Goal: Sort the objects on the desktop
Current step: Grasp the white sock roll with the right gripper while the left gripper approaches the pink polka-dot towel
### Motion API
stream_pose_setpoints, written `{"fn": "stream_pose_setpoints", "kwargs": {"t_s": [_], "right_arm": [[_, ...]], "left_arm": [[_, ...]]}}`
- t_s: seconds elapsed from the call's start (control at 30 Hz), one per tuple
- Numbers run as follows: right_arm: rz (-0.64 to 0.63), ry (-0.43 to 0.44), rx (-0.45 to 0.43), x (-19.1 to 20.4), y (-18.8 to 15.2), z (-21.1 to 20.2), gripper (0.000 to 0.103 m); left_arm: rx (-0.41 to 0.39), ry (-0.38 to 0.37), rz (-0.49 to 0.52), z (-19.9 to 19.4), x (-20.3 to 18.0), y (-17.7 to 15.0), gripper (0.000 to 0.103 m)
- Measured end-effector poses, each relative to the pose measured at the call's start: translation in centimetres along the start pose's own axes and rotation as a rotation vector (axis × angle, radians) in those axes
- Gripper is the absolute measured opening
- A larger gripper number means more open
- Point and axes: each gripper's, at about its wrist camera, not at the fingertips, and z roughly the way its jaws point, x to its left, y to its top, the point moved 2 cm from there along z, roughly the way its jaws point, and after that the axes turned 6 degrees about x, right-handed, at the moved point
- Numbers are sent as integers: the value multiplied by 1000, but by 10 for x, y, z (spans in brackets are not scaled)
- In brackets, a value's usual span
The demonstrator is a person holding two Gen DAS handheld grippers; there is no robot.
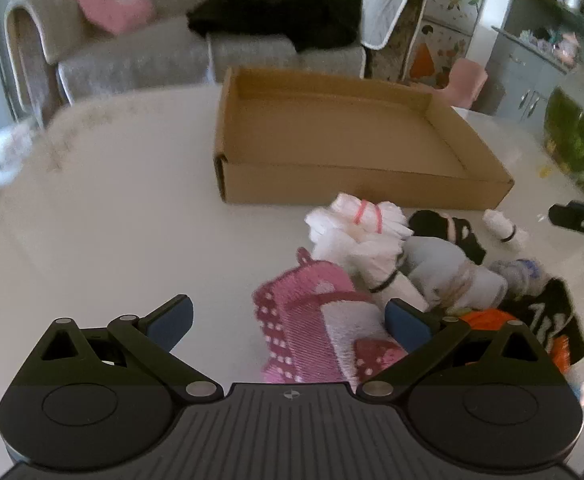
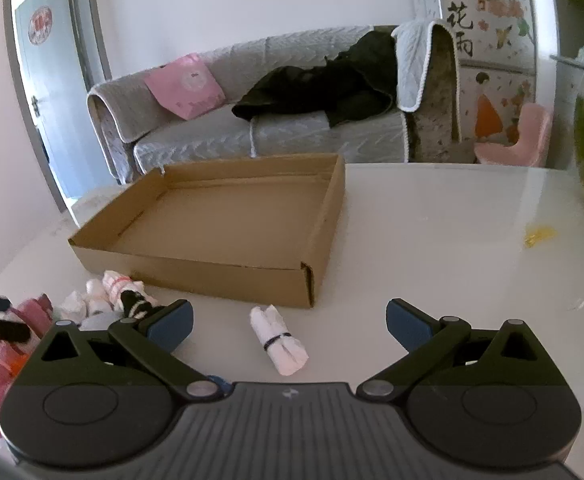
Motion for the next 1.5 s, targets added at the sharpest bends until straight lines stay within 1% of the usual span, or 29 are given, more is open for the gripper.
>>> {"fn": "stream_pose_setpoints", "kwargs": {"t_s": [0.13,0.2,0.23,0.37,0.47,0.53,0.67,0.7,0.83,1.1,1.17,1.23,1.3,1.4,1.43,1.5], "right_arm": [[5,6,-3,-3,2,3,103],[13,11,0,-5,3,4,103],[16,14,2,-6,3,4,103],[14,19,9,-4,3,7,103],[-1,10,20,1,3,12,103],[-7,9,26,3,2,13,103],[-12,10,28,6,2,15,103],[-13,8,30,5,2,16,103],[-18,-9,43,7,4,22,103],[-82,-65,85,10,4,43,102],[-90,-74,75,11,5,44,95],[-73,-50,79,9,7,45,82],[-68,-44,85,8,7,45,77],[-87,-49,99,12,4,46,72],[-93,-50,104,14,3,46,68],[-107,-59,108,15,2,46,67]], "left_arm": [[70,-123,-94,9,9,-1,103],[86,-161,-136,11,12,-1,103],[90,-163,-144,12,12,-2,103],[98,-100,-144,12,11,0,103],[123,-112,-142,12,8,0,103],[127,-108,-127,10,2,0,103],[118,-43,-68,9,-13,2,102],[124,-41,-62,11,-15,2,102],[150,-68,-73,16,-19,1,102],[162,-73,-104,21,-18,1,103],[161,-85,-108,21,-16,1,100],[162,-98,-116,21,-15,1,97],[161,-112,-123,20,-13,1,93],[163,-126,-139,18,-8,1,89],[164,-132,-144,17,-7,1,88],[164,-144,-158,15,-4,1,84]]}}
